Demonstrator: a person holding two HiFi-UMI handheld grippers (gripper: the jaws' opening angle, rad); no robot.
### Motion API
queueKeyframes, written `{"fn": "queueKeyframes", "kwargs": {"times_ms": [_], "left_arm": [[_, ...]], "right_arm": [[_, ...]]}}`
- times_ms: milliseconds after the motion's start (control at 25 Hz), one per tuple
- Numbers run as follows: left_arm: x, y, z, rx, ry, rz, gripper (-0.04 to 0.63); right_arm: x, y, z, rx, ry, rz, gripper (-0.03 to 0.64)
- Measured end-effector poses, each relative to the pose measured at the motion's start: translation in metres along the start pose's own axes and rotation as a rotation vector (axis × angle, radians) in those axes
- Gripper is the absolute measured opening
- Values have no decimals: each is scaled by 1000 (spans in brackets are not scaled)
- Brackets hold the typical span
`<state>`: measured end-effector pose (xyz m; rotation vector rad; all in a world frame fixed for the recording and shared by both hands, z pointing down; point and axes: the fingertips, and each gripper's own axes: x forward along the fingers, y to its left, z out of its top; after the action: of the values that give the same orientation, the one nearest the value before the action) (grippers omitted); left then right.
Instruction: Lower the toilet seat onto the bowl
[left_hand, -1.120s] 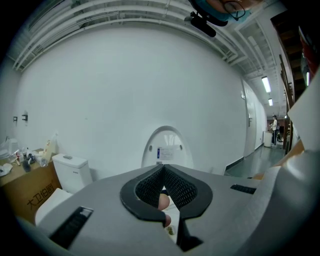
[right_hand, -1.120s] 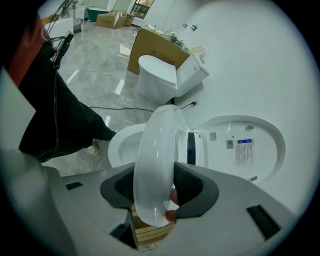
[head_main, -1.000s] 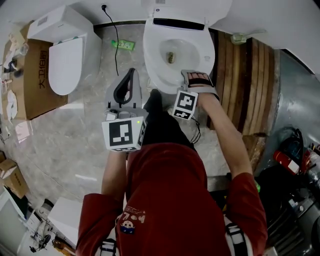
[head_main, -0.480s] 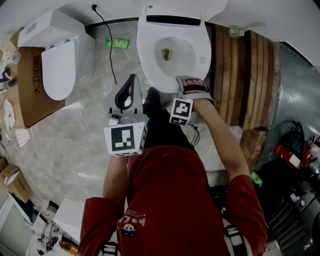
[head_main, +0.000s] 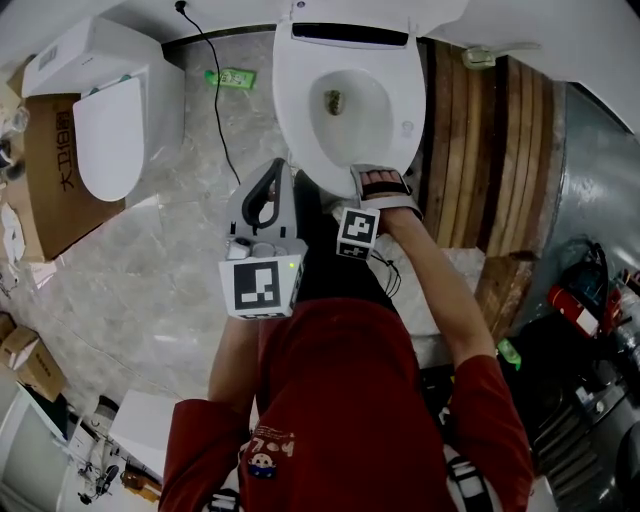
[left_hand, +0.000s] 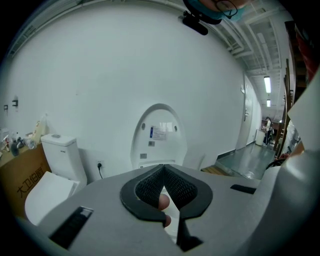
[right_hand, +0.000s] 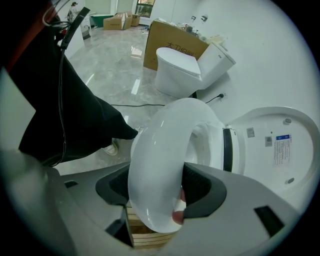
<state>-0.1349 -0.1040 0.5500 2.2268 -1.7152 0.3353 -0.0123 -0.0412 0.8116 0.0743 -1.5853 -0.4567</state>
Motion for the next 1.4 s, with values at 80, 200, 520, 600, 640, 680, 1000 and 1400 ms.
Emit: {"fn": "queueKeyframes", "kwargs": {"times_ms": [80, 200, 520, 600, 640, 680, 1000, 1400], "left_arm": [[4, -1, -8, -6, 19, -10, 12], [11, -2, -17, -15, 44, -24, 12], [28, 5, -41, -35, 102, -39, 12], [34, 6, -51, -40, 120, -45, 12], [36, 7, -56, -47, 131, -47, 12], [38, 8, -62, -53, 144, -47, 12], [50, 7, -109, -63, 228, -65, 12], [65, 17, -130, -69, 298, -78, 12]], "right_arm": [[10, 9, 2, -5, -5, 28, 247], [26, 26, 3, -1, -10, 93, 255], [63, 55, 5, -2, 1, 191, 264], [72, 60, 5, 0, -2, 215, 264], [76, 63, 6, 1, -5, 228, 264], [81, 66, 7, 3, -7, 241, 264], [121, 85, 9, 21, -7, 309, 264], [161, 93, 11, 39, 4, 323, 264]]}}
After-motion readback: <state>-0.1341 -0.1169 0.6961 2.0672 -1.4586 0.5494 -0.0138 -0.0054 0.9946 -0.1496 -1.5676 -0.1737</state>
